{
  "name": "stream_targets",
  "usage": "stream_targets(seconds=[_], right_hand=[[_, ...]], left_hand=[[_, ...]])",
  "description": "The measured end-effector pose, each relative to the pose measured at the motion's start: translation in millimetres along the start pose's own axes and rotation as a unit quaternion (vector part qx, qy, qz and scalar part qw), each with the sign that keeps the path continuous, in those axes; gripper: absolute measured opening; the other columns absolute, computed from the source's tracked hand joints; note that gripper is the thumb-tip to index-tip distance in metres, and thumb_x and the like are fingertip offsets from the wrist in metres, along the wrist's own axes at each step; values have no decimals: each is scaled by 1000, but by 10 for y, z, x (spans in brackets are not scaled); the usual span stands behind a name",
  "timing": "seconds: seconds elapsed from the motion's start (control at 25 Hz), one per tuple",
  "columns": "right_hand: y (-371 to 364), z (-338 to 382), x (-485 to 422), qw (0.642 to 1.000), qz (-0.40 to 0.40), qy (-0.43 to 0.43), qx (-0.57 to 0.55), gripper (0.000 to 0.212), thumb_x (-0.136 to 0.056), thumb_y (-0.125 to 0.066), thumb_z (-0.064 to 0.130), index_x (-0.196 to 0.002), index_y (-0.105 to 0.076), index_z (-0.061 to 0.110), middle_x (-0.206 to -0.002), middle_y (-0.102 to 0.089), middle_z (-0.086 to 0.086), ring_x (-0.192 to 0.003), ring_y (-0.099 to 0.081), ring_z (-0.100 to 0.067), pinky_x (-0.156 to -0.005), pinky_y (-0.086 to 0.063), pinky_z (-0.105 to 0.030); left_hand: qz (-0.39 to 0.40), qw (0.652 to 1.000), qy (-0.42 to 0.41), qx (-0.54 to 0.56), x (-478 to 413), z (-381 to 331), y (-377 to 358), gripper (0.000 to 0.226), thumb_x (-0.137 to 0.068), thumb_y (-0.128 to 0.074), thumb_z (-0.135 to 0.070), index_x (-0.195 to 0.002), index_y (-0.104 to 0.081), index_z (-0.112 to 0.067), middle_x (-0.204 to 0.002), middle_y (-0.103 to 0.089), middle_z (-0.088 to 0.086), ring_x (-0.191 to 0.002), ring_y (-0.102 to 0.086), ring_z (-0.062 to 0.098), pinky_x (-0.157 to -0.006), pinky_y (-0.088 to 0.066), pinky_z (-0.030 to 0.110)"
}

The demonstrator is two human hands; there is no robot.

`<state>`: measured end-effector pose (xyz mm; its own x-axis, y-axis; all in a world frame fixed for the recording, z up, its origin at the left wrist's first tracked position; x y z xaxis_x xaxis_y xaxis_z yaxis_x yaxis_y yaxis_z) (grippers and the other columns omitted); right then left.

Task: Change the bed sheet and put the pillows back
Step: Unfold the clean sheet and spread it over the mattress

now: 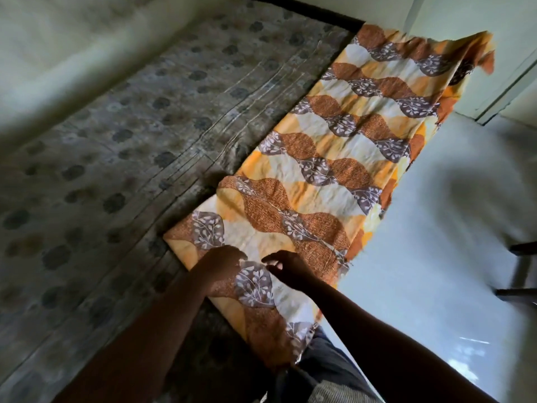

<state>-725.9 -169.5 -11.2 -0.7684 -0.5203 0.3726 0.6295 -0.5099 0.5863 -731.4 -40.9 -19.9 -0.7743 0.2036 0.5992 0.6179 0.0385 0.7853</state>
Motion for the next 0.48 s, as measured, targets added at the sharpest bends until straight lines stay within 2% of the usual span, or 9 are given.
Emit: stream_targets(seconds=[0.12, 0.24, 0.36, 0.44, 0.48], right_hand=[[419, -429, -78, 993, -87, -73, -32, 25, -90, -57, 14, -112, -68, 16, -116, -66, -8, -96, -64, -22, -86, -48, -27], [792, -929, -128, 978, -131, -159, -40, 32, -90, -57, 17, -122, -61, 14, -126, -61, -9, -106, -62, -24, -89, -46, -27], [709, -1454, -240, 963, -87, -254, -33, 49, -91, -57, 28, -137, -44, 14, -136, -51, -14, -121, -51, -28, -96, -42, -31], [586, -1595, -285, 961, -47, -273, -8, 58, -90, -56, 38, -141, -35, 20, -138, -46, -14, -126, -45, -32, -100, -40, -39], [528, -1596, -302, 963, -29, -268, 1, 57, -89, -55, 45, -139, -38, 25, -135, -47, -12, -124, -46, -32, -99, -41, -41]], left_hand=[[-43, 998, -36, 18, -189, -335, 370, 42, -94, -50, -25, -136, -44, -20, -139, -46, 4, -128, -43, 20, -104, -37, 34], [-49, 996, -68, 28, -492, -595, 524, 42, -94, -50, -27, -136, -44, -20, -142, -44, 2, -130, -41, 19, -105, -36, 34], [-32, 996, -80, 5, -800, -768, 452, 47, -94, -50, -28, -139, -41, -18, -146, -40, 2, -133, -37, 19, -107, -35, 35], [-26, 995, -87, -32, -942, -826, 406, 51, -93, -50, -29, -141, -36, -19, -149, -33, 3, -136, -33, 20, -108, -33, 36], [-18, 994, -96, -56, -976, -852, 351, 53, -93, -50, -28, -143, -33, -19, -150, -31, 4, -137, -30, 21, -109, -33, 37]])
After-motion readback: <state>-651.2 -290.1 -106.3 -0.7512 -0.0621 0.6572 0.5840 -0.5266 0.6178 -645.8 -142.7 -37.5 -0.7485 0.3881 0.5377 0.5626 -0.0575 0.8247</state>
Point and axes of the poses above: each hand's wrist, its own x-axis away from the middle knuckle, its own y-axis out of the back of the hand, z = x × y, the point moved 10 cm from there along -x, towards the middle knuckle
